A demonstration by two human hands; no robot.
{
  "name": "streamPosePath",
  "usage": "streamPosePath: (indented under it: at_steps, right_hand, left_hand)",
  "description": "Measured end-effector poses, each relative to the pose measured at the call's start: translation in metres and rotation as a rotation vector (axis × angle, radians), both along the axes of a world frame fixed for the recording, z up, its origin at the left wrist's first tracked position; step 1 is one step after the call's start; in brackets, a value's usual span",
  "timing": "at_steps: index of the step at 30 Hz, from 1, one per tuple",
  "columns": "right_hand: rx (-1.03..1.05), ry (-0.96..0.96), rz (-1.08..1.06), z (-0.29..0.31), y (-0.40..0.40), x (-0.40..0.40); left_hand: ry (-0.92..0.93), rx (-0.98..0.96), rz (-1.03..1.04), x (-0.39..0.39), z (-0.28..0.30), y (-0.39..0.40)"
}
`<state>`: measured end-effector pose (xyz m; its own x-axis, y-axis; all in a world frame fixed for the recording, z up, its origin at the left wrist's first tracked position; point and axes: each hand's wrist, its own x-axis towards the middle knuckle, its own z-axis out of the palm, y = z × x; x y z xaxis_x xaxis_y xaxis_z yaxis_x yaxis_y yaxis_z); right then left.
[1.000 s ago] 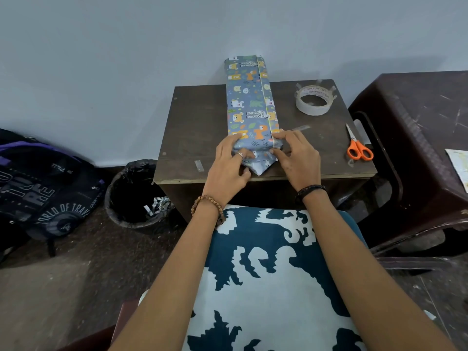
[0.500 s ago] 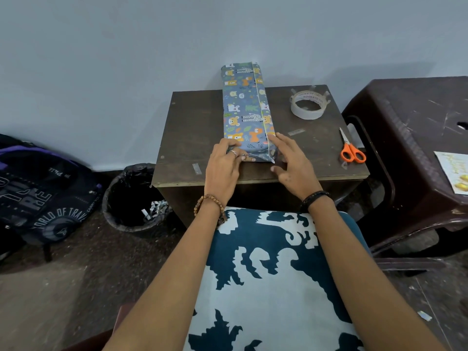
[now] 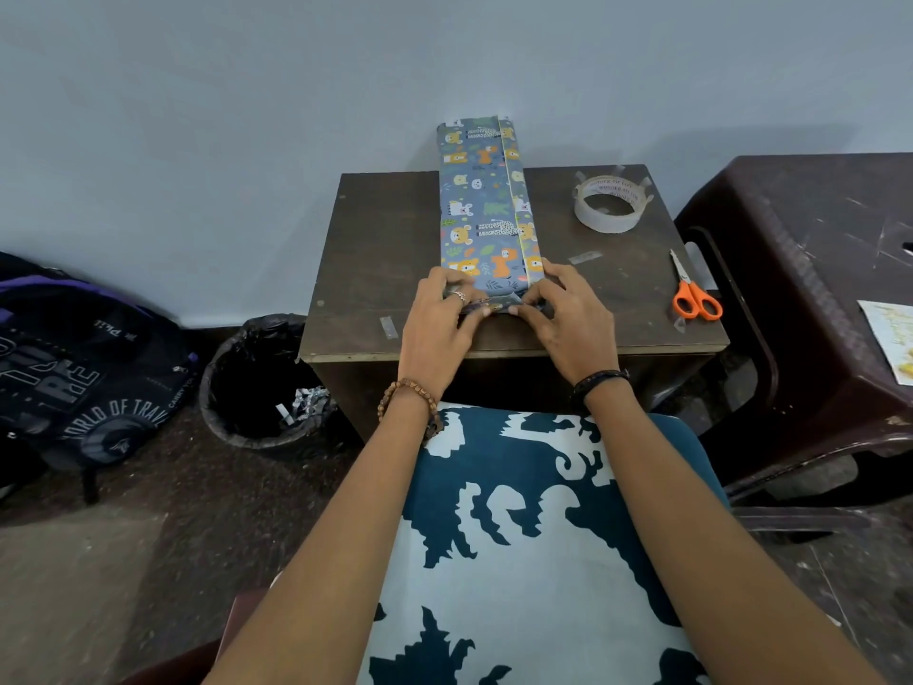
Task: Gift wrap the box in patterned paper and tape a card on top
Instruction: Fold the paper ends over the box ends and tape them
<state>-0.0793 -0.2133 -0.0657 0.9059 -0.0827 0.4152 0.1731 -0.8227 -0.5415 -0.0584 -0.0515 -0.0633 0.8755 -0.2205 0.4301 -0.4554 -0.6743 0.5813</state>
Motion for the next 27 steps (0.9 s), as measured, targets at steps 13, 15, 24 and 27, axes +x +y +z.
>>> streamPosePath:
  at_steps: [13, 15, 24, 27]
  right_hand:
    - [0.253, 0.042, 0.065, 0.001, -0.005, -0.001]
    - [0.517, 0.071, 0.04, 0.005, -0.004, -0.005]
    - [0.579, 0.16, -0.055, 0.009, 0.0, -0.016]
    - [0.707, 0.191, -0.071, 0.011, 0.004, -0.017]
  left_hand:
    - [-0.014, -0.061, -0.025, 0.002, -0.001, -0.008]
    - [0.051, -0.145, -0.018, -0.005, 0.002, -0.01]
    - [0.236, -0.245, 0.094, -0.01, 0.003, -0.004]
    - [0.302, -0.304, 0.062, -0.011, 0.004, -0.005]
